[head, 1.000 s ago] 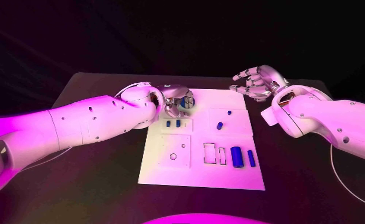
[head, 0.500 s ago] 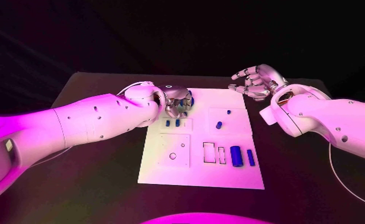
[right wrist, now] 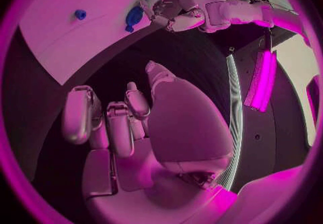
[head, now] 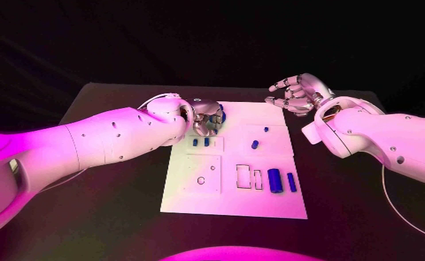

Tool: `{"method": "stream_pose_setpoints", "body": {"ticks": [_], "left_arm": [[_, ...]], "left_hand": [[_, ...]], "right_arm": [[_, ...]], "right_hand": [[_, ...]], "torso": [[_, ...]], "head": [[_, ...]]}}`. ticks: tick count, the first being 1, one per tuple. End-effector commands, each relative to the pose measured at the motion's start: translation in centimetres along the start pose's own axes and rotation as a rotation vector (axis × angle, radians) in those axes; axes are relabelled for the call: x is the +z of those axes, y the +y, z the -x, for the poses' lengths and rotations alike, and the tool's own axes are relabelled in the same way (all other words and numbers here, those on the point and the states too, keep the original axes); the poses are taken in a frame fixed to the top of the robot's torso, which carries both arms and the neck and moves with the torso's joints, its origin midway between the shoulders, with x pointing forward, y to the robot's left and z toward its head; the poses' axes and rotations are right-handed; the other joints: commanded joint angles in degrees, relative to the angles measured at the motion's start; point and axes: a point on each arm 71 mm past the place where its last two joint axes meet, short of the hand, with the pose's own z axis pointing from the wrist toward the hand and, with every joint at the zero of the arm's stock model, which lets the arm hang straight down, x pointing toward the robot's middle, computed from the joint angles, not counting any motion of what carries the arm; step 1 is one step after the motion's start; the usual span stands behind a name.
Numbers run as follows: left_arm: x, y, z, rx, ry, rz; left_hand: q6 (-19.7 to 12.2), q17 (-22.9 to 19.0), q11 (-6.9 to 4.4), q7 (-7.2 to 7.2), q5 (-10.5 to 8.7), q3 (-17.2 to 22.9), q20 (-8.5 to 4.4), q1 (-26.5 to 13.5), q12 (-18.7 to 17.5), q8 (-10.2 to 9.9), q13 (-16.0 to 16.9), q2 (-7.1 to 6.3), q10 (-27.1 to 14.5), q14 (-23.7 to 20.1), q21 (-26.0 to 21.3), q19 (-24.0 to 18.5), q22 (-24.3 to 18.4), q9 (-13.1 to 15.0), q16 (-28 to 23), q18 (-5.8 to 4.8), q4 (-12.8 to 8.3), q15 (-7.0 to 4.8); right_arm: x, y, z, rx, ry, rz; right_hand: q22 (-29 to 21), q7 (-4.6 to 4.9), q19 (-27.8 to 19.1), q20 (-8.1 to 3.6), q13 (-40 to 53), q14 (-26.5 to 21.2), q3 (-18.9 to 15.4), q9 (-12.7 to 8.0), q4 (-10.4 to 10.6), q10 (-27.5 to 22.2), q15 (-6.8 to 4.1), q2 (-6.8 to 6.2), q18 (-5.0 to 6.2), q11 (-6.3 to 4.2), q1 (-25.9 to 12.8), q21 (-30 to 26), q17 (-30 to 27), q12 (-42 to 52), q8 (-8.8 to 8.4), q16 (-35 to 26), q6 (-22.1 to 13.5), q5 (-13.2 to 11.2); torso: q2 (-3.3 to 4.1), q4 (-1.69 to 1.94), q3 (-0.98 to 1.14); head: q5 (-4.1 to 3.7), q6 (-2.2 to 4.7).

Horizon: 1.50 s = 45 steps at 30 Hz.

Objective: Assemble the parts on the task board

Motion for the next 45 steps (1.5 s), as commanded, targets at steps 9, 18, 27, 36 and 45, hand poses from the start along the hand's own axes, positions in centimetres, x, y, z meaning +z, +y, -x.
{"method": "stream_pose_setpoints", "body": {"ticks": [9, 18, 27, 36, 45], "left_arm": [[0.4, -0.3, -0.4, 0.002, 0.037, -0.01], [0.5, -0.4, -0.8, -0.002, 0.04, -0.015], [0.5, -0.1, -0.6, -0.003, 0.012, -0.011], [0.0, 0.1, -0.2, -0.049, -0.034, -0.021], [-1.2, 0.5, 0.9, -0.113, -0.083, -0.027]], "left_hand": [[0.9, 0.4, -0.14, -0.11, -0.17, 0.7, 0.03, -0.2, -0.8, -0.6, -0.3, 0.49, 0.9, 0.8, 0.9, 0.8, 0.9, -0.1, 0.6, 0.46, -0.4, -0.14], [3.2, 3.4, -0.79, -0.6, -0.21, 1.4, -0.26, -0.7, -1.6, -0.8, -0.6, 1.2, 3.5, 3.2, 3.5, 2.9, 4.3, 0.0, 2.4, -0.1, -1.6, -0.68], [5.8, 6.9, -1.6, -1.12, -0.2, 2.3, -0.95, -0.6, -2.8, -1.3, -0.7, 2.35, 6.6, 5.9, 6.7, 5.9, 8.4, 0.6, 4.0, -0.85, -3.5, -1.47], [6.5, 8.2, -1.64, -1.08, -0.25, 2.5, -1.13, -1.2, -3.7, -1.9, -0.7, 2.61, 7.5, 7.0, 8.0, 7.1, 10.1, 0.8, 4.6, -1.18, -4.2, -1.56], [6.5, 8.9, -1.55, -0.99, -0.24, 2.6, -1.14, -1.6, -4.2, -2.3, -0.8, 2.51, 7.6, 7.5, 8.5, 7.6, 10.8, 0.8, 4.8, -1.33, -4.3, -1.51]], "right_arm": [[0.0, 0.2, -0.1, -0.005, 0.006, 0.019], [0.0, 0.2, -0.1, -0.005, 0.007, 0.019], [-0.1, 0.2, -0.1, -0.005, 0.006, 0.019], [0.0, 0.2, -0.1, -0.005, 0.006, 0.021], [0.0, 0.2, -0.1, -0.006, 0.006, 0.021]], "right_hand": [[2.7, -0.21, -0.6, -0.01, 0.0, 4.6, 0.4, -0.1, -0.1, -0.3, -0.06, 0.05, 0.95, -0.01, -0.4, -0.2, 9.9, -0.2, 0.2, -0.2, -0.2, 0.3], [2.7, -0.22, -0.5, -0.02, 0.0, 4.6, 0.5, -0.1, -0.1, -0.3, -0.07, 0.14, 0.94, -0.03, -0.5, -0.2, 9.9, -0.2, 0.26, -0.2, -0.1, 0.3], [2.7, -0.22, -0.5, -0.02, 0.0, 4.6, 0.5, -0.1, -0.1, -0.3, -0.07, 0.14, 0.94, -0.03, -0.5, -0.2, 9.9, -0.2, 0.26, -0.2, -0.1, 0.3], [2.7, -0.22, -0.5, -0.02, 0.0, 4.6, 0.5, -0.1, -0.1, -0.3, -0.07, 0.14, 0.94, -0.03, -0.5, -0.2, 9.9, -0.2, 0.26, -0.2, -0.1, 0.3], [2.7, -0.25, -0.5, -0.04, 0.0, 4.6, 0.6, -0.1, -0.1, -0.1, -0.09, 0.22, 0.95, -0.05, -0.6, -0.3, 9.9, -0.1, 0.38, -0.2, -0.1, 0.3]], "torso": [[0.01, 0.01, -0.01], [-0.04, 0.01, 0.05], [-0.05, -0.01, 0.04], [-0.09, 0.05, -0.01], [-0.16, 0.16, -0.01]], "head": [[-0.11, -0.04], [-0.19, -0.11], [-0.23, 0.07], [-0.33, 0.43], [-0.27, 0.81]]}}
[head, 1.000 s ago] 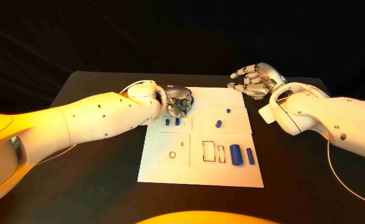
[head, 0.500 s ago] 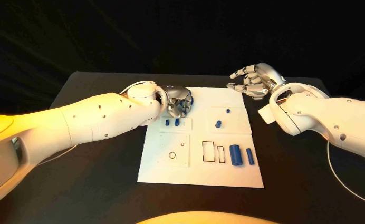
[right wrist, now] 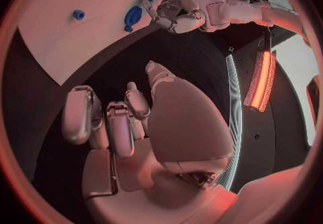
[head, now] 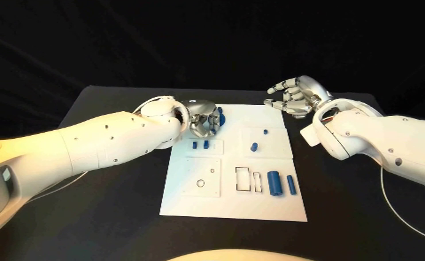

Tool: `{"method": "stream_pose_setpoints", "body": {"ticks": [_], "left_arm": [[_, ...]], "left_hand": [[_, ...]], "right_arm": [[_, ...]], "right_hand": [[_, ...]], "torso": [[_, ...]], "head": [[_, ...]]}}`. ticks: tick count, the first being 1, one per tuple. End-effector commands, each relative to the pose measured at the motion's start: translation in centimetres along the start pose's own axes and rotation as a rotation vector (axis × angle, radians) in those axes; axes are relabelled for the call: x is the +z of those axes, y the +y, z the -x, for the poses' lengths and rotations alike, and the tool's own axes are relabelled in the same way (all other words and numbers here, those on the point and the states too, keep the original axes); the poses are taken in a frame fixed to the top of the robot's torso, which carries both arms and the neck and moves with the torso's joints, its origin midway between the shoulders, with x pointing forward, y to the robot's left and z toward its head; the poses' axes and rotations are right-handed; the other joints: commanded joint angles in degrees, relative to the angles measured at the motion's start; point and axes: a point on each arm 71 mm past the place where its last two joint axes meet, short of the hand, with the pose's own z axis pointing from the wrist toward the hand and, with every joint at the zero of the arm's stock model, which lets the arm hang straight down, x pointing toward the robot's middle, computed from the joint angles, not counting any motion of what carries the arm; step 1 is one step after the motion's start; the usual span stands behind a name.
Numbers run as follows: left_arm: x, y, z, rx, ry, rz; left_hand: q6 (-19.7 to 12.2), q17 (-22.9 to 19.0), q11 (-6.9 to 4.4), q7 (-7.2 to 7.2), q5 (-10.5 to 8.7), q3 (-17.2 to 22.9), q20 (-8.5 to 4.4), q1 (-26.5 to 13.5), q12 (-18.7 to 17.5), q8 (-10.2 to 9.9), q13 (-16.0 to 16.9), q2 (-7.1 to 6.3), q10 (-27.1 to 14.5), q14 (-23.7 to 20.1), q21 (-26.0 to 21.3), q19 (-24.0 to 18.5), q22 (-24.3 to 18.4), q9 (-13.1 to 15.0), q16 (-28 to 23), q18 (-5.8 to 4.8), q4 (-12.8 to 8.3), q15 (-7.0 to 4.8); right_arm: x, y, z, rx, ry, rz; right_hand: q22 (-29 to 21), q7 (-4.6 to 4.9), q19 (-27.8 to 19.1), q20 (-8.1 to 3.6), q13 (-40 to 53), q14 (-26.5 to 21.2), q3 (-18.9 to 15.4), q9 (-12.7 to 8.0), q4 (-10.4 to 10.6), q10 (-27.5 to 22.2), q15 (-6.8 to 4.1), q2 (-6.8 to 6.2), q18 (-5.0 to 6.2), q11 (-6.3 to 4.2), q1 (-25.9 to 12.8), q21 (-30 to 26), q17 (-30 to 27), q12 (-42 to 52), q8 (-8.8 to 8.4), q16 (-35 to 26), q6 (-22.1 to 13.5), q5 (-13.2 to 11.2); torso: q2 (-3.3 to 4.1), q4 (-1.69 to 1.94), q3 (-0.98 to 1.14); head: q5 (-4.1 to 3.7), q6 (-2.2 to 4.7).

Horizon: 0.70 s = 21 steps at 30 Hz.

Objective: Assemble the parts on the task board

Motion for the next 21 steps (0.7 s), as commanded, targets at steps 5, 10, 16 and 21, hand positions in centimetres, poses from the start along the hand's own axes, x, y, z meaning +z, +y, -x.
{"method": "stream_pose_setpoints", "body": {"ticks": [5, 10, 16, 21], "left_arm": [[-1.2, 0.2, 1.3, -0.073, -0.053, -0.013], [-2.0, 0.8, 1.6, -0.083, -0.051, 0.001], [-2.7, 1.9, 1.6, -0.088, -0.026, 0.032], [-2.9, 2.5, 1.4, -0.085, -0.006, 0.046]], "left_hand": [[0.5, 0.2, -0.03, 0.14, -0.05, 0.0, 0.08, -0.5, -0.3, -0.4, 0.0, 0.16, 0.4, 0.6, 0.4, 0.6, 0.3, 0.1, 0.4, -0.42, -0.5, -0.09], [0.6, 0.1, -0.03, 0.15, -0.06, -0.1, 0.09, -0.6, -0.4, -0.5, 0.0, 0.06, 0.5, 0.6, 0.5, 0.6, 0.4, 0.1, 0.4, -0.44, -0.6, -0.08], [0.7, 0.0, -0.04, 0.15, -0.07, -0.1, 0.09, -0.6, -0.5, -0.5, 0.1, 0.04, 0.6, 0.6, 0.5, 0.6, 0.4, 0.1, 0.4, -0.43, -0.6, -0.08], [0.7, -0.1, -0.04, 0.15, -0.07, -0.1, 0.09, -0.6, -0.5, -0.5, 0.1, 0.02, 0.6, 0.6, 0.4, 0.5, 0.3, 0.1, 0.4, -0.41, -0.6, -0.08]], "right_arm": [[0.0, 0.1, 0.0, -0.007, 0.004, 0.017], [-0.1, 0.0, 0.1, -0.007, 0.003, 0.015], [-0.1, -0.1, 0.2, -0.008, 0.001, 0.012], [-0.1, -0.1, 0.2, -0.007, 0.001, 0.012]], "right_hand": [[2.7, -0.25, -0.5, -0.04, 0.0, 4.6, 0.3, 0.0, -0.1, -0.1, -0.09, 0.05, 0.94, -0.06, -0.5, -0.3, 9.9, -0.1, 0.38, -0.2, -0.1, 0.3], [2.7, -0.25, -0.5, -0.04, 0.0, 4.6, 0.3, 0.0, -0.1, -0.1, -0.09, 0.05, 0.94, -0.06, -0.5, -0.3, 9.9, -0.1, 0.38, -0.2, -0.1, 0.3], [2.7, -0.25, -0.5, -0.04, 0.0, 4.6, 0.3, 0.0, -0.1, -0.1, -0.09, 0.05, 0.94, -0.06, -0.5, -0.3, 9.9, -0.1, 0.38, -0.2, -0.1, 0.3], [2.7, -0.25, -0.5, -0.04, 0.0, 4.6, 0.3, 0.0, -0.1, -0.1, -0.09, 0.05, 0.94, -0.06, -0.5, -0.3, 9.9, -0.1, 0.38, -0.2, -0.1, 0.3]], "torso": [[0.01, 0.04, 0.01], [0.01, 0.1, 0.02], [0.13, 0.0, -0.02], [0.15, -0.03, -0.06]], "head": [[0.12, 0.12], [0.15, 0.07], [0.22, -0.09], [0.27, -0.11]]}}
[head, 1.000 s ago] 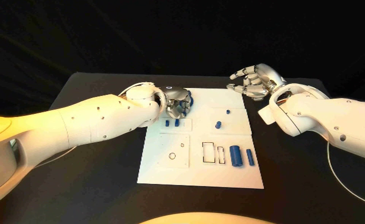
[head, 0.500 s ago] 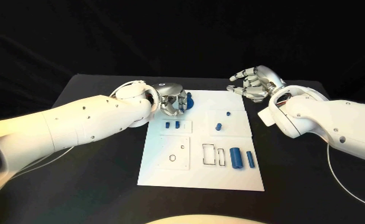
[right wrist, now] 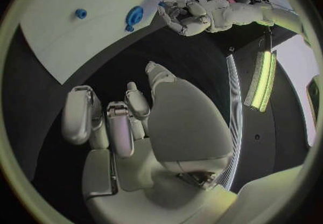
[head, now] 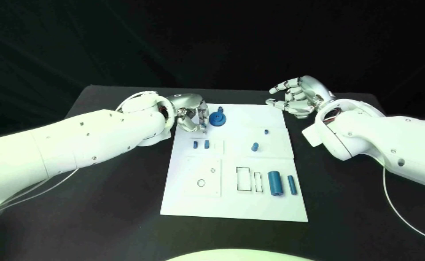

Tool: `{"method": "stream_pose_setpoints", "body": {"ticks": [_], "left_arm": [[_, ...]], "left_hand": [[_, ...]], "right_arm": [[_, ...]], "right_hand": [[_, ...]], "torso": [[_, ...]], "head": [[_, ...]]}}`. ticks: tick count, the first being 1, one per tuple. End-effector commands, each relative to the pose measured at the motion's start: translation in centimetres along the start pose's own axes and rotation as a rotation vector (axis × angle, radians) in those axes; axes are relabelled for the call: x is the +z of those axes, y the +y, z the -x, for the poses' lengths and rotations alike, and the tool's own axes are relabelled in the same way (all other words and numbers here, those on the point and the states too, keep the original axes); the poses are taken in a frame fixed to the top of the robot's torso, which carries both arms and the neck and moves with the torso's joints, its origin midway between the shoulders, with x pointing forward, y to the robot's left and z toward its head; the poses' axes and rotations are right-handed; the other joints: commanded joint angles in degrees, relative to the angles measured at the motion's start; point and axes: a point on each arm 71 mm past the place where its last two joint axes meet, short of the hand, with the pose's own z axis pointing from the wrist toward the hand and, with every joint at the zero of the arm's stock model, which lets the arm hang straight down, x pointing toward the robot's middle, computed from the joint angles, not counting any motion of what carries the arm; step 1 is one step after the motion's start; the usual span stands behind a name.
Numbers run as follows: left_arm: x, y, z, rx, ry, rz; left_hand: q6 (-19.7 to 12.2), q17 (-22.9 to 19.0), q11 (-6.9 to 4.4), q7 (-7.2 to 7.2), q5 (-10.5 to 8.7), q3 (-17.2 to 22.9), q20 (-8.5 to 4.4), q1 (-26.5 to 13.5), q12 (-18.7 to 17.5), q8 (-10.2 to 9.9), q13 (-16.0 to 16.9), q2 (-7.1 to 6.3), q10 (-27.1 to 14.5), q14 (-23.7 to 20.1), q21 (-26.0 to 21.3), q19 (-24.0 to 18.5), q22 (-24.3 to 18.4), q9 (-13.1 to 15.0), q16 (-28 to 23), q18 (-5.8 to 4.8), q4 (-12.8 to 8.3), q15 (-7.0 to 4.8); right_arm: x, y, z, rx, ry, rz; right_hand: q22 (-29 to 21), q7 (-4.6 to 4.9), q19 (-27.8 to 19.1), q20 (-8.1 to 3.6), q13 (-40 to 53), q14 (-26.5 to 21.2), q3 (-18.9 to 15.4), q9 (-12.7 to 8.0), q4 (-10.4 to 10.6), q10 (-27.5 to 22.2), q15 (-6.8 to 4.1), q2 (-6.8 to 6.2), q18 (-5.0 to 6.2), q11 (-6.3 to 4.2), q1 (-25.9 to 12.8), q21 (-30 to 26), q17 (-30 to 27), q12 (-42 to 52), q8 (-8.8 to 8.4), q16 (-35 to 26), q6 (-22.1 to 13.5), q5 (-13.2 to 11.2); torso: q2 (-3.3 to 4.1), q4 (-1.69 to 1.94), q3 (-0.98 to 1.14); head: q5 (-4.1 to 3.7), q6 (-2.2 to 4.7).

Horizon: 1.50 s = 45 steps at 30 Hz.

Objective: Assemble the parts on the task board

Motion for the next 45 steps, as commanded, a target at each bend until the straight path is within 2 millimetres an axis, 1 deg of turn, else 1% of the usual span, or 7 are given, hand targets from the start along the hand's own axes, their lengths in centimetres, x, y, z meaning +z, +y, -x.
{"method": "stream_pose_setpoints", "body": {"ticks": [1, 6, 10, 15, 19, 45], "left_arm": [[0.0, 0.2, -0.3, -0.011, 0.039, 0.007], [0.1, 0.3, -0.6, -0.01, 0.057, 0.009], [0.3, 0.3, -0.8, -0.007, 0.064, 0.013], [0.5, 0.4, -1.0, -0.005, 0.073, 0.015], [0.6, 0.4, -1.3, -0.006, 0.083, 0.014], [1.0, 0.3, -2.0, -0.005, 0.119, 0.021]], "left_hand": [[0.5, -0.1, -0.03, -0.06, -0.07, -0.1, -0.11, -0.6, -0.1, -0.2, 0.1, 0.03, 0.2, 0.4, 0.2, 0.3, -0.1, 0.1, 0.2, -0.41, -0.3, 0.13], [0.5, -0.1, -0.04, -0.09, -0.07, -0.1, -0.11, -0.6, -0.2, -0.3, 0.1, -0.01, 0.3, 0.3, 0.2, 0.3, -0.1, 0.1, 0.1, -0.4, -0.4, 0.13], [0.5, -0.1, -0.04, -0.09, -0.07, -0.1, -0.11, -0.6, -0.2, -0.3, 0.1, -0.01, 0.3, 0.3, 0.2, 0.3, -0.1, 0.1, 0.1, -0.4, -0.4, 0.13], [0.6, -0.2, -0.05, -0.1, -0.08, 0.0, -0.11, -0.6, -0.3, -0.3, 0.1, 0.02, 0.3, 0.3, 0.2, 0.3, -0.1, 0.1, 0.1, -0.4, -0.5, 0.12], [0.6, -0.3, -0.05, -0.1, -0.09, 0.0, -0.11, -0.6, -0.3, -0.4, 0.1, 0.01, 0.4, 0.3, 0.2, 0.2, -0.2, 0.1, 0.1, -0.38, -0.5, 0.12], [0.8, -0.3, -0.08, -0.11, -0.17, 0.0, -0.11, -0.6, -0.4, -0.4, 0.1, 0.1, 0.6, 0.3, 0.2, 0.2, -0.1, 0.2, 0.1, -0.4, -0.6, 0.1]], "right_arm": [[0.0, 0.1, -0.1, -0.006, 0.006, 0.015], [0.0, 0.2, -0.1, -0.006, 0.006, 0.016], [0.0, 0.2, -0.1, -0.006, 0.006, 0.016], [0.0, 0.2, -0.1, -0.006, 0.006, 0.016], [0.0, 0.2, -0.1, -0.006, 0.005, 0.016], [0.0, 0.2, -0.1, -0.006, 0.004, 0.016]], "right_hand": [[2.7, -0.25, -0.5, -0.04, 0.0, 4.6, 0.3, -0.1, -0.1, -0.1, -0.09, -0.01, 0.94, -0.06, -0.4, -0.3, 9.9, -0.1, 0.38, -0.2, -0.1, 0.3], [2.7, -0.25, -0.5, -0.04, 0.0, 4.6, 0.3, -0.1, -0.1, -0.1, -0.09, -0.01, 0.94, -0.06, -0.4, -0.3, 9.9, -0.1, 0.38, -0.2, -0.1, 0.3], [2.7, -0.25, -0.5, -0.04, 0.0, 4.6, 0.3, -0.1, -0.1, -0.1, -0.09, -0.01, 0.94, -0.06, -0.4, -0.3, 9.9, -0.1, 0.38, -0.2, -0.1, 0.3], [2.7, -0.25, -0.5, -0.04, 0.0, 4.6, 0.3, -0.1, -0.1, -0.1, -0.09, -0.01, 0.94, -0.06, -0.4, -0.3, 9.9, -0.1, 0.38, -0.2, -0.1, 0.3], [2.6, -0.29, -0.6, -0.07, -0.1, 4.6, 0.5, -0.1, -0.2, -0.2, -0.12, -0.06, 0.96, -0.09, -0.5, -0.5, 9.9, -0.2, 0.5, -0.3, 0.0, 0.3], [2.6, -0.29, -0.6, -0.07, -0.1, 4.6, 0.5, -0.1, -0.2, -0.2, -0.12, -0.06, 0.96, -0.09, -0.5, -0.5, 9.9, -0.2, 0.5, -0.3, 0.0, 0.3]], "torso": [[0.02, -0.05, -0.06], [0.02, -0.06, -0.06], [0.04, -0.12, 0.01], [0.04, -0.16, 0.03], [0.04, -0.12, 0.06], [0.01, -0.1, -0.03]], "head": [[0.06, -0.09], [0.17, -0.22], [0.25, -0.25], [0.21, -0.37], [0.16, -0.43], [0.0, -0.59]]}}
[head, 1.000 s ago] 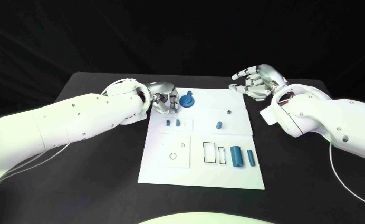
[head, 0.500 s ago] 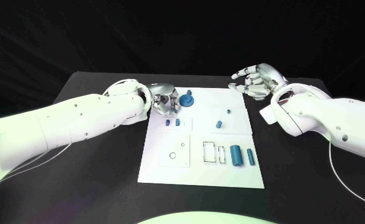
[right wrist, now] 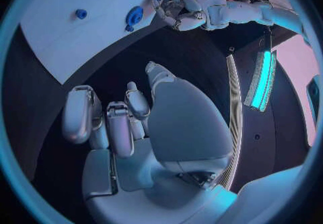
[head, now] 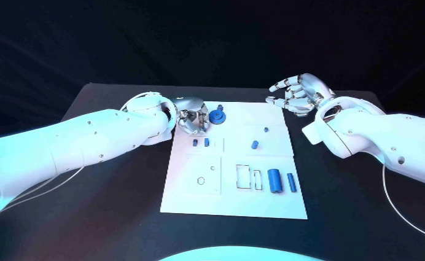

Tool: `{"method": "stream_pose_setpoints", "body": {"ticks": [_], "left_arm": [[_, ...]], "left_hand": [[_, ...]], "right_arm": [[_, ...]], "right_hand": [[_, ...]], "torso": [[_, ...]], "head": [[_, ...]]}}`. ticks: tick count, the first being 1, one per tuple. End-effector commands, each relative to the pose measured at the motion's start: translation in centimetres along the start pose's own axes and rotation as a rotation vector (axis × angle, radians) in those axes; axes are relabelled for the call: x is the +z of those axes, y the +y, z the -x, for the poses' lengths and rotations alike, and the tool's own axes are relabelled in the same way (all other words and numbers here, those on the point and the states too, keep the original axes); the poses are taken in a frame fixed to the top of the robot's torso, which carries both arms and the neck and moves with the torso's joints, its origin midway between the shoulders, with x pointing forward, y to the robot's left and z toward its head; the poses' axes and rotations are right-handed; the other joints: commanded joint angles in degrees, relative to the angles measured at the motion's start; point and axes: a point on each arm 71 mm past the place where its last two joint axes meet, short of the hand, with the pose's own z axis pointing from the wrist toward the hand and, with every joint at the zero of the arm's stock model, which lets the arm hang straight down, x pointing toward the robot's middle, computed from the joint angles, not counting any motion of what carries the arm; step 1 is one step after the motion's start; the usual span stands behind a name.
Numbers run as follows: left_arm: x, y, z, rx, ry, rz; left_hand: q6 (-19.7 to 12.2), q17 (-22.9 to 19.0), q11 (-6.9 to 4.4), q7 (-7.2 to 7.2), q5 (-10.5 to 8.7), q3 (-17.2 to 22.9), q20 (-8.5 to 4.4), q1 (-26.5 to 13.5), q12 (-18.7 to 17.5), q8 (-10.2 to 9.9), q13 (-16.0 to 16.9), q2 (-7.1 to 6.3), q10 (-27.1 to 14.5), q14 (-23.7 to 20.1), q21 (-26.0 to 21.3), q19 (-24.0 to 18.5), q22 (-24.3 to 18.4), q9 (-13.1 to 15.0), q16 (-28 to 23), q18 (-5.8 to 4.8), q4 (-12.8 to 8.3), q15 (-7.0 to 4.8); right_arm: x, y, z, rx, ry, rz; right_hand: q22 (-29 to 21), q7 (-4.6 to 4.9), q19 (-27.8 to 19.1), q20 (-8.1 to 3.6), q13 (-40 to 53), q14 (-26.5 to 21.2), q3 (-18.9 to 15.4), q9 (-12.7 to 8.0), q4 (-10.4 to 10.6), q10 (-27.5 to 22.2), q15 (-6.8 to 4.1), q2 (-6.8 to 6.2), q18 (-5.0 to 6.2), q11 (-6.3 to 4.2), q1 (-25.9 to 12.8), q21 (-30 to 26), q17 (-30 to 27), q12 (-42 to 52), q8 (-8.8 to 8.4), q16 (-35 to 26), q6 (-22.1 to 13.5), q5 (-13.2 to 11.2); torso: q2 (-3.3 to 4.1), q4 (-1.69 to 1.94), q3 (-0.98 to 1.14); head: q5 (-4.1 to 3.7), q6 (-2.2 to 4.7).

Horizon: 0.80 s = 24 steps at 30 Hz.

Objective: Assemble the parts on the task board

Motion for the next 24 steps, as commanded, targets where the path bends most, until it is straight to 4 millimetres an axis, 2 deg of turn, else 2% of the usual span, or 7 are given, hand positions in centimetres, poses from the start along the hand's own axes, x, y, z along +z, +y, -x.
{"method": "stream_pose_setpoints", "body": {"ticks": [1, 13, 24], "left_arm": [[0.15, -0.13, -0.6, -0.001, 0.043, 0.001], [0.38, 0.17, -0.98, 0.006, 0.058, 0.018], [0.33, 0.25, -0.96, 0.001, 0.051, 0.014]], "left_hand": [[0.4, 0.0, -0.07, -0.11, 0.1, 0.0, -0.1, -0.6, -0.3, -0.2, 0.1, 0.11, 0.6, 0.3, 0.2, 0.2, 0.0, 0.1, 0.1, -0.4, -0.3, 0.1], [0.5, 0.0, -0.06, -0.1, 0.04, -0.1, -0.1, -0.7, -0.4, -0.3, 0.1, 0.13, 0.7, 0.3, 0.1, 0.1, -0.1, 0.1, 0.1, -0.36, -0.3, 0.1], [0.3, -0.3, 0.02, -0.04, 0.03, -0.1, -0.1, -0.9, -0.8, -0.6, 0.1, 0.11, 0.6, 0.2, -0.1, -0.3, -0.5, 0.1, 0.0, -0.27, -0.4, 0.14]], "right_arm": [[-0.02, 0.14, -0.07, -0.007, 0.003, 0.015], [-0.04, 0.13, -0.06, -0.007, 0.004, 0.015], [-0.05, 0.11, -0.04, -0.007, 0.003, 0.016]], "right_hand": [[2.6, -0.29, -0.3, 0.14, 0.0, 4.6, 0.2, 0.0, 0.1, -0.2, -0.13, -0.06, 0.96, -0.09, -0.5, -0.2, 9.8, -0.2, 0.06, -0.3, 0.0, 0.3], [2.6, -0.29, -0.3, 0.14, 0.0, 4.6, 0.2, 0.0, 0.1, -0.2, -0.13, -0.06, 0.96, -0.09, -0.5, -0.2, 9.8, -0.2, 0.06, -0.3, 0.0, 0.3], [2.6, -0.29, -0.3, 0.14, 0.0, 4.6, 0.2, 0.0, 0.1, -0.2, -0.13, -0.06, 0.96, -0.09, -0.5, -0.2, 9.8, -0.2, 0.06, -0.3, 0.0, 0.3]], "torso": [[0.03, -0.01, -0.03], [-0.02, 0.0, 0.03], [-0.04, 0.01, 0.0]], "head": [[0.01, -0.03], [-0.11, -0.09], [-0.11, 0.03]]}}
